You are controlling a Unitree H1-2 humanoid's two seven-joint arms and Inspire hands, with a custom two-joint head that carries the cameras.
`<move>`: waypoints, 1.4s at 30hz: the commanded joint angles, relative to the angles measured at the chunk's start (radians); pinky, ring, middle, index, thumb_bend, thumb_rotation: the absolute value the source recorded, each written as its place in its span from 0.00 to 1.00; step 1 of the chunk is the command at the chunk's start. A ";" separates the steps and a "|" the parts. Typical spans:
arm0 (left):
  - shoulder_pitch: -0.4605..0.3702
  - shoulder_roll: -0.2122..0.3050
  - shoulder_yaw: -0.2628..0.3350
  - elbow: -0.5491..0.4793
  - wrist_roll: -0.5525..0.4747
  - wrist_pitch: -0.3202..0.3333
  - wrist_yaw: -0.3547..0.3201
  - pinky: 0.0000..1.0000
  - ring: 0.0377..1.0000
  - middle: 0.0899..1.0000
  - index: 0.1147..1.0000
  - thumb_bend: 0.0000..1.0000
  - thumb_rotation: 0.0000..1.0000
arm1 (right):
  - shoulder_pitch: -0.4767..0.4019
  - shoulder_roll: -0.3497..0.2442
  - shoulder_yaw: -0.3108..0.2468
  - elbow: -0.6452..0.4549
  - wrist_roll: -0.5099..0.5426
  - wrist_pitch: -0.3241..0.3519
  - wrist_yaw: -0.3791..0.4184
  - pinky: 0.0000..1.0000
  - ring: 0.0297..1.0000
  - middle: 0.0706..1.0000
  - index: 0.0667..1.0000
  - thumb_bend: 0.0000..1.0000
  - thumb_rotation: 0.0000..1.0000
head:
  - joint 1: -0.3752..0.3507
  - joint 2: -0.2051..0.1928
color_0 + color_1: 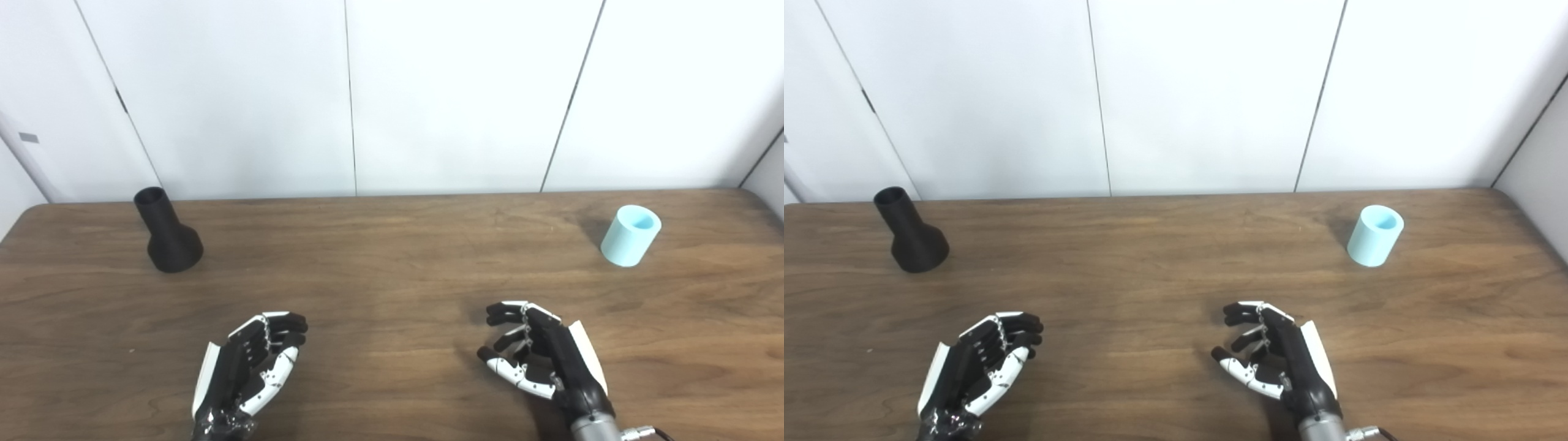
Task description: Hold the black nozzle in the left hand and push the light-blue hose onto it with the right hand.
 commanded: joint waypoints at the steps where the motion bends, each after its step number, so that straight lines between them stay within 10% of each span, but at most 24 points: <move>1: 0.023 0.006 -0.005 -0.012 0.000 -0.048 0.001 0.54 0.59 0.59 0.55 0.27 0.25 | -0.010 -0.006 0.002 -0.031 -0.003 -0.022 0.004 0.25 0.38 0.58 0.62 0.30 0.00 | 0.000 -0.001; 20: 0.024 0.005 0.017 -0.035 0.058 -0.030 0.031 0.51 0.57 0.58 0.56 0.34 0.22 | -0.004 -0.006 0.000 -0.027 -0.009 -0.014 0.001 0.41 0.54 0.62 0.62 0.30 0.03 | 0.014 -0.015; 42: 0.032 0.056 0.299 -0.154 0.095 0.072 0.134 0.64 0.67 0.67 0.68 0.66 0.19 | 0.023 -0.111 -0.133 0.016 0.174 -0.082 0.057 0.54 0.62 0.64 0.62 0.30 0.00 | 0.245 -0.047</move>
